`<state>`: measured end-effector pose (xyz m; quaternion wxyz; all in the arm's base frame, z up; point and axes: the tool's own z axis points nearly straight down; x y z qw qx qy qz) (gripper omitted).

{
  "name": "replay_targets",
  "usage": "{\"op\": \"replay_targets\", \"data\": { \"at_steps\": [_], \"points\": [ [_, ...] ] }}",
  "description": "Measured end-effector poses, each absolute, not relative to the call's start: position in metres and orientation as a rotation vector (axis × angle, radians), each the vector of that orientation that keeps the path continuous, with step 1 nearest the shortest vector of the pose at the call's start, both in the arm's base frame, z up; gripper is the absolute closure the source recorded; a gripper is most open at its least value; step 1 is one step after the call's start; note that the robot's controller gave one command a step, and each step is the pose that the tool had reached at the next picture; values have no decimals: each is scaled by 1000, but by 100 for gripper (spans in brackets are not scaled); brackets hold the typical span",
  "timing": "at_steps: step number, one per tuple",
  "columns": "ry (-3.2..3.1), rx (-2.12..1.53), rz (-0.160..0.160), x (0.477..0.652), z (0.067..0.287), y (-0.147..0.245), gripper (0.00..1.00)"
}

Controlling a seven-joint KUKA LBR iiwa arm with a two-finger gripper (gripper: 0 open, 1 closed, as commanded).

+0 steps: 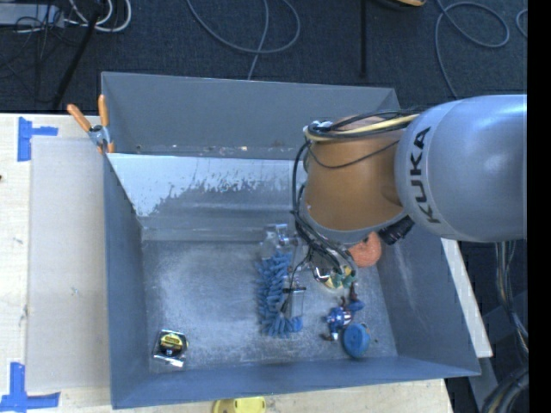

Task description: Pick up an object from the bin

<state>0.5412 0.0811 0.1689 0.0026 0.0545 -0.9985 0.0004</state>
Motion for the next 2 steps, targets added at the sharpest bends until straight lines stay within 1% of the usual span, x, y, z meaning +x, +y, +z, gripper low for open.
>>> {"op": "replay_targets", "data": {
  "at_steps": [1,2],
  "points": [
    [-3111,411,0,538,154,84,0],
    [-3125,276,-1,537,140,85,0]
  ]
}}
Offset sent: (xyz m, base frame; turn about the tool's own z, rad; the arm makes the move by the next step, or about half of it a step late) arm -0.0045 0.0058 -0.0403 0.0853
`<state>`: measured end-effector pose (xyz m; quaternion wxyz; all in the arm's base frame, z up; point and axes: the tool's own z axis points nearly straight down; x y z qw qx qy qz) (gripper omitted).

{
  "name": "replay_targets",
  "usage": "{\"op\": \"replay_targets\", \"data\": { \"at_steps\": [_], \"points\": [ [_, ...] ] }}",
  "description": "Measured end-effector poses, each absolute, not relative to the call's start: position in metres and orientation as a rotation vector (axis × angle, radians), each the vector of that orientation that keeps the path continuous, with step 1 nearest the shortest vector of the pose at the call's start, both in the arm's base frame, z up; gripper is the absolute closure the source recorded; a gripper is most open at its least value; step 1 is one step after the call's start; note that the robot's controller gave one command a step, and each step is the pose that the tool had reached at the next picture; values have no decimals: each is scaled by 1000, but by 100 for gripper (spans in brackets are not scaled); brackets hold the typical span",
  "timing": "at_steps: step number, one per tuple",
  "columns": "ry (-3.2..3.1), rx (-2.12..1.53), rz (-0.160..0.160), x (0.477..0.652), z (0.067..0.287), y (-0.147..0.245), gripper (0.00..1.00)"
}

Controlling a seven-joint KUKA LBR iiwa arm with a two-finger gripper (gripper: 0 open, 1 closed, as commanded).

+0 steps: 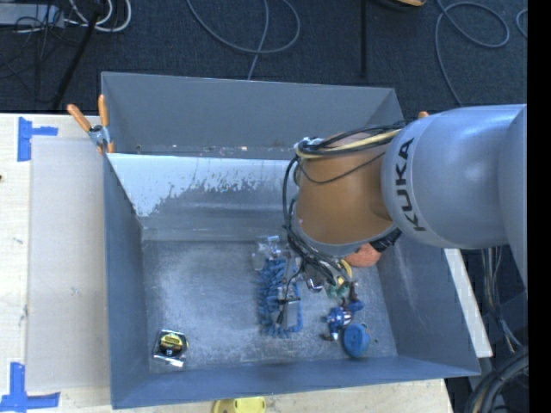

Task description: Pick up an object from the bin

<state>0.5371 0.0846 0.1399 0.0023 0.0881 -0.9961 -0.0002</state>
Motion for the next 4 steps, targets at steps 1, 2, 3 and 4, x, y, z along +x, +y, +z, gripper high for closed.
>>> {"op": "replay_targets", "data": {
  "at_steps": [1,2,3,4],
  "points": [
    [-3137,49,0,531,135,82,0],
    [-3105,451,-1,505,123,60,100],
    [-3105,449,-1,505,123,60,0],
    [-3105,448,-1,505,123,60,0]
  ]
}}
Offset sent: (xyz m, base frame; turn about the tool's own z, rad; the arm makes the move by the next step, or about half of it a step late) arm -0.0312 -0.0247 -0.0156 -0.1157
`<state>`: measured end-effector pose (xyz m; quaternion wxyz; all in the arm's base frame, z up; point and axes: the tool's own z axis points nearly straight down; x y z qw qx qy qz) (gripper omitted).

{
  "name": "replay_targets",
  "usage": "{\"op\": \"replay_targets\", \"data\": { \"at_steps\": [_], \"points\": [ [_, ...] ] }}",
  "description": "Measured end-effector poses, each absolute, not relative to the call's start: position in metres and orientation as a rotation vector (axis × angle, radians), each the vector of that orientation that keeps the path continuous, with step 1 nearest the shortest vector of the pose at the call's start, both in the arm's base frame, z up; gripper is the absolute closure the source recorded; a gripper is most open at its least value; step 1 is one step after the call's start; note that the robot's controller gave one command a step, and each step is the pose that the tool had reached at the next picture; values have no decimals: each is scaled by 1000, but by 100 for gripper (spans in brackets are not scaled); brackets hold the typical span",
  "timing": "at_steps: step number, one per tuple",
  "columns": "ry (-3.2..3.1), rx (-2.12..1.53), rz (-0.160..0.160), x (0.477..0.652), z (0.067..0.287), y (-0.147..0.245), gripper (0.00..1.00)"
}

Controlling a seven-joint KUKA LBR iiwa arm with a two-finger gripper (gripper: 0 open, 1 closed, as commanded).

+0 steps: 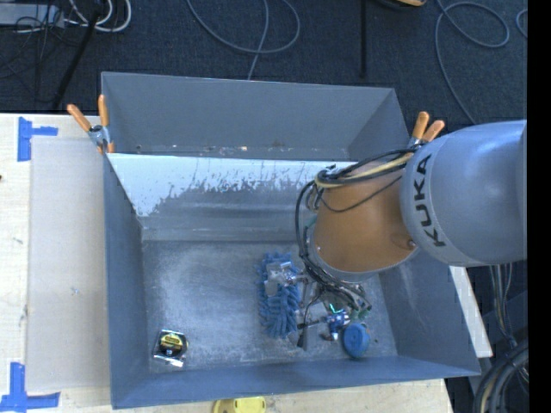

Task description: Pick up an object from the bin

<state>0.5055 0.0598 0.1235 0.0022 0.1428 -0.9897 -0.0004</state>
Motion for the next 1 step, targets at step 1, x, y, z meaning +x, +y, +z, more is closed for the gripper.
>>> {"op": "replay_targets", "data": {
  "at_steps": [1],
  "points": [
    [-3103,489,-1,526,122,65,0]
  ]
}}
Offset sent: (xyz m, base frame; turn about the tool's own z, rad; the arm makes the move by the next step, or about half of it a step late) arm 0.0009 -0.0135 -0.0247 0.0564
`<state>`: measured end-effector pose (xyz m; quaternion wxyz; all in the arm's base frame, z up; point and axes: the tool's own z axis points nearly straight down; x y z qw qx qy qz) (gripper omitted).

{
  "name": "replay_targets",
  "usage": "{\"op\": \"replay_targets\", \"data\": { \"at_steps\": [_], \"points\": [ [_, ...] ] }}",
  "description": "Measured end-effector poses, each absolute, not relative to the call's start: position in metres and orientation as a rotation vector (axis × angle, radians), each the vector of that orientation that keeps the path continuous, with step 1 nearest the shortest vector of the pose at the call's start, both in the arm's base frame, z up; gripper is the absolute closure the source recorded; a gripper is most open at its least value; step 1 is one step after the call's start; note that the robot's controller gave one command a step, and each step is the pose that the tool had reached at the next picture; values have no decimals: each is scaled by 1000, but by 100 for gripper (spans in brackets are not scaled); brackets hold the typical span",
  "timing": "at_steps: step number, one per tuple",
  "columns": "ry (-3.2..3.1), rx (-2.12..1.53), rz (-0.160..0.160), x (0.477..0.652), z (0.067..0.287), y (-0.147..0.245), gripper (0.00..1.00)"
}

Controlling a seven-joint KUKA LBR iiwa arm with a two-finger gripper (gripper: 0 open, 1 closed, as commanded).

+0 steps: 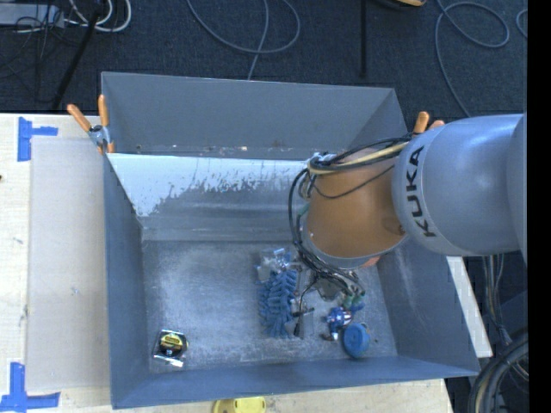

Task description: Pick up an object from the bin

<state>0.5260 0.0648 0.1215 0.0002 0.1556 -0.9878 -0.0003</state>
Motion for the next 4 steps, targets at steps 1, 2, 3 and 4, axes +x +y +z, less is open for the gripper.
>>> {"op": "replay_targets", "data": {
  "at_steps": [1,2,3,4],
  "points": [
    [-3117,359,-2,506,98,47,100],
    [-3117,358,-2,506,98,47,100],
    [-3110,365,-2,507,139,50,100],
    [-3120,395,-1,512,173,61,100]
  ]
}}
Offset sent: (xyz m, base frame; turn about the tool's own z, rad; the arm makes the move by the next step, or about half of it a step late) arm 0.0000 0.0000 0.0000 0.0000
